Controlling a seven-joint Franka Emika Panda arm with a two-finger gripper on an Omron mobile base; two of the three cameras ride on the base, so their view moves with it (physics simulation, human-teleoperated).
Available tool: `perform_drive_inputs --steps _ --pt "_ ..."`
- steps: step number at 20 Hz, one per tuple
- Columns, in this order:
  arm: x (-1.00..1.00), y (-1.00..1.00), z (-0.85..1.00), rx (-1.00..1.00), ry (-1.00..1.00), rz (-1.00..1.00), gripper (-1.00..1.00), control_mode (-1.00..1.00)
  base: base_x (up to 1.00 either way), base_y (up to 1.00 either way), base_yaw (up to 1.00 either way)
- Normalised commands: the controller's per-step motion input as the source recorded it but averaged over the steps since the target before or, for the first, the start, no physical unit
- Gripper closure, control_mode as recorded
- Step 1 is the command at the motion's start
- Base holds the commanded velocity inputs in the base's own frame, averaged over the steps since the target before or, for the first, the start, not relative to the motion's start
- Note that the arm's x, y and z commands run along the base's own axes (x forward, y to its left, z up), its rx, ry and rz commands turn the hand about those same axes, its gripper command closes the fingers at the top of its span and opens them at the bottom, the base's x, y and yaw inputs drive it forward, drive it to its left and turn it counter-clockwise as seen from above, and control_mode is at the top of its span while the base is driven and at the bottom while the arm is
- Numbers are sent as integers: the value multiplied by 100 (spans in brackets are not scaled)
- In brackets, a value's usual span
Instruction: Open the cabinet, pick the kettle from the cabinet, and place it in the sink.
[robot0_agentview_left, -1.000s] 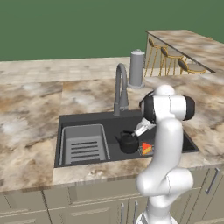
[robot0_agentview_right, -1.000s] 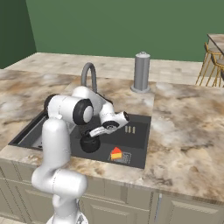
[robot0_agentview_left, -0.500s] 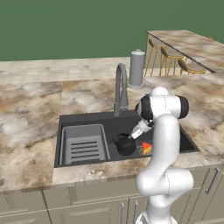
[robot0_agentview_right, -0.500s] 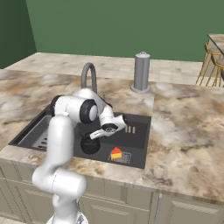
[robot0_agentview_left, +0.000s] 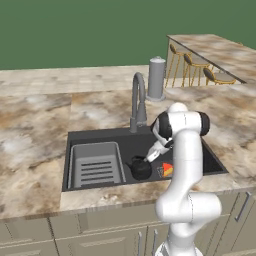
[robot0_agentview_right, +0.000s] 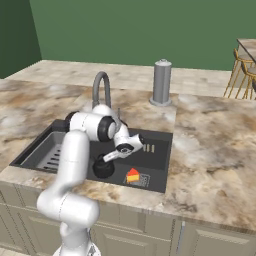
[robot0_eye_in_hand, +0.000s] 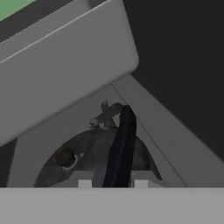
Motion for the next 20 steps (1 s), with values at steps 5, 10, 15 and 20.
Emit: perform_drive_inputs --steps 5,10,15,20 --pt "20 2 -36 -1 0 3 100 -100 0 0 0" --pt "19 0 -35 0 0 3 100 -100 0 0 0" --pt "20 0 -34 0 0 3 100 -100 0 0 0" --pt "11 0 -33 0 0 3 100 -100 0 0 0"
